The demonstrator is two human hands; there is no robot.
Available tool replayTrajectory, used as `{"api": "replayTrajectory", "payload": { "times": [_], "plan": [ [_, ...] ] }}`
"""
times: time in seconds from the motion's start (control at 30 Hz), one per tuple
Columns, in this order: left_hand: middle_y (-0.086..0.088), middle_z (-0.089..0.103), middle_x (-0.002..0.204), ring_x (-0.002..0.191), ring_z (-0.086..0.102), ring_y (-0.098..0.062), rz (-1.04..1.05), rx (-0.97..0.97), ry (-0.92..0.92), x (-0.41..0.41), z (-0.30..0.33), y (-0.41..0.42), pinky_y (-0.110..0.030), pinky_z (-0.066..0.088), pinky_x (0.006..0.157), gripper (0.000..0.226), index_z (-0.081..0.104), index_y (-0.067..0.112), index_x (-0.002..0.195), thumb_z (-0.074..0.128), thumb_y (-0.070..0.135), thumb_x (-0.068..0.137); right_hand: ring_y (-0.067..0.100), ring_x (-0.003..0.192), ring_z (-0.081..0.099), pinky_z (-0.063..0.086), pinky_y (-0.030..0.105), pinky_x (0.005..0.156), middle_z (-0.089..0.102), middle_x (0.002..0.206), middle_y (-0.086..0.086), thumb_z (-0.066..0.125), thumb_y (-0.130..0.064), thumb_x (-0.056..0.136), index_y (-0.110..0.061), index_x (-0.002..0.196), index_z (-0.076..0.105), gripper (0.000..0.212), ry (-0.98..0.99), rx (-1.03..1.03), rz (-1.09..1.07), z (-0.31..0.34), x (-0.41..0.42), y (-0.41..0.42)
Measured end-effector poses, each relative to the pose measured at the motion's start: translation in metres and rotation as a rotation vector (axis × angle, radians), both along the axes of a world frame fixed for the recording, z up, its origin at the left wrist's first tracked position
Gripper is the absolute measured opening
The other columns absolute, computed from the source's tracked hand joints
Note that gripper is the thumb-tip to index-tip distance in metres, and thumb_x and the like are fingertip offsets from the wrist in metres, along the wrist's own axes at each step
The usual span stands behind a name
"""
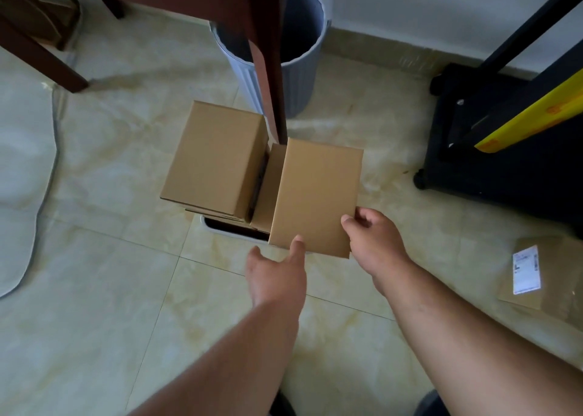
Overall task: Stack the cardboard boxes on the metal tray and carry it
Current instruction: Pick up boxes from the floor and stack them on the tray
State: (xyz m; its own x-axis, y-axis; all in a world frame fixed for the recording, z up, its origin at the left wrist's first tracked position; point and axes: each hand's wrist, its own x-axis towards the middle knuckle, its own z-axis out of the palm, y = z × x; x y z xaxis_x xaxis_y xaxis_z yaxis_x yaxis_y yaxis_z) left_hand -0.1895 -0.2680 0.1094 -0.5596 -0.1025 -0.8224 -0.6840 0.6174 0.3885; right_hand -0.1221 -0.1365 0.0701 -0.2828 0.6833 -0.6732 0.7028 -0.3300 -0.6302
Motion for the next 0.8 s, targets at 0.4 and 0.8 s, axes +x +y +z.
{"api": "replayTrajectory", "payload": {
  "times": [0.4,0.8],
  "plan": [
    [0.004,0.058,0.082,0.070,0.051,-0.016,0.020,0.123,-0.134,-0.025,-0.013,0.011,-0.031,0.039,0.062,0.049,0.066,0.017,0.122,0.061,0.058,0.096,0.011,0.103,0.070,0.059,0.048,0.095,0.075,0.108,-0.014,0.062,-0.032,0.096,-0.027,0.118,0.073,0.024,0.039,-0.036,-0.033,-0.007,-0.012,0.002],
    [0.011,0.057,0.091,0.089,0.055,-0.020,0.039,0.164,-0.144,-0.028,-0.007,0.017,-0.030,0.040,0.084,0.051,0.055,0.021,0.139,0.061,0.052,0.099,0.014,0.101,0.072,0.059,0.048,0.096,0.076,0.104,-0.014,0.064,-0.031,0.097,-0.030,0.108,0.075,0.016,0.074,-0.035,0.007,-0.011,-0.032,0.006]
  ]
}}
